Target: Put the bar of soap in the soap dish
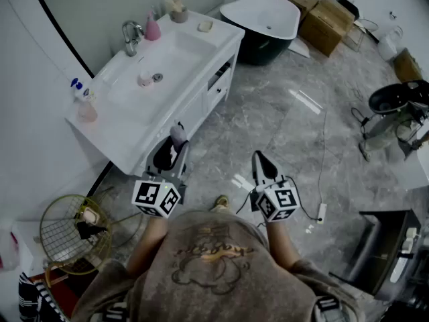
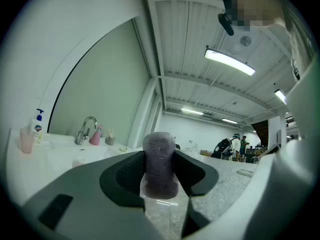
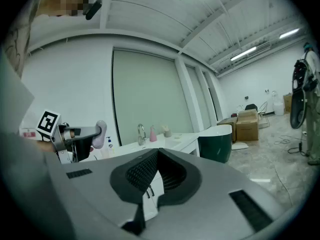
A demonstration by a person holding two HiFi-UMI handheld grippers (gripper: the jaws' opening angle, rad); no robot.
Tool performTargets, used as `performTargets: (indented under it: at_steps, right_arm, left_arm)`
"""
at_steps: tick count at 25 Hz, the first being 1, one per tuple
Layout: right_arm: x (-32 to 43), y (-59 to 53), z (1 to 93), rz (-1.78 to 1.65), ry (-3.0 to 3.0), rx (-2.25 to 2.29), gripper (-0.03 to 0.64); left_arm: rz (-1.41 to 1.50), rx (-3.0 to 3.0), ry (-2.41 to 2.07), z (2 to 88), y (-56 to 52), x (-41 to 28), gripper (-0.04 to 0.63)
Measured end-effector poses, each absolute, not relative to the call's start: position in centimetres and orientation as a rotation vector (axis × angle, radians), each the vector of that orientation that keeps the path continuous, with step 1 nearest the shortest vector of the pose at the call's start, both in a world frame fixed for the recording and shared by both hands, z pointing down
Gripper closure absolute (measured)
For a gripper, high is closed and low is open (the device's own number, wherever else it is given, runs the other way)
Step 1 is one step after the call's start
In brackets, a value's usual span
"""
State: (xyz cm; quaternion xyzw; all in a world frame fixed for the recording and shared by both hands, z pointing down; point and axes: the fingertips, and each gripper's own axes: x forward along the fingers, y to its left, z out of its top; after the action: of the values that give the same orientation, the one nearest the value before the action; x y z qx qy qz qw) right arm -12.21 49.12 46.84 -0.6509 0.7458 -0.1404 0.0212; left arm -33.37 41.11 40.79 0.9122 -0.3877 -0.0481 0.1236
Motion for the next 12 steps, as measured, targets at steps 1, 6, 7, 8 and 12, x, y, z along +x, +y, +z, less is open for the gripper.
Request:
performTargets:
  at_steps: [1,6,7,8,12]
  right_arm:
    - [-11.8,48.7,46.8,-0.429,2.290,-2.021,0.615]
    - [-10.1,46.6,46.6,-0.416,2.282,-2.016,0.615]
    - [-9.7,46.3,46.7,-0.413,2.293,-2.017,0.615]
    - [-9.2,46.0,46.8,-0.413,2.301,-2.020,0.615]
    - [-7.9,45.1,47.6,-0.424,2.324,-2.016,0.615]
  left_arm:
    - [-0.143,2.665,-1.127,40.8,40.8,-33.0,0.413]
    - [-0.151,2.678,-1.124,40.8,39.2,-31.6,0.413]
    - [-0.151,2.679,-1.129,40.8,38.9,-31.3,0.413]
    - [-0.151,2.680,-1.137,40.8,38.5,-30.9,0.413]
    - [-0.144,2.673,-1.173,41.6,37.5,-29.6,0.413]
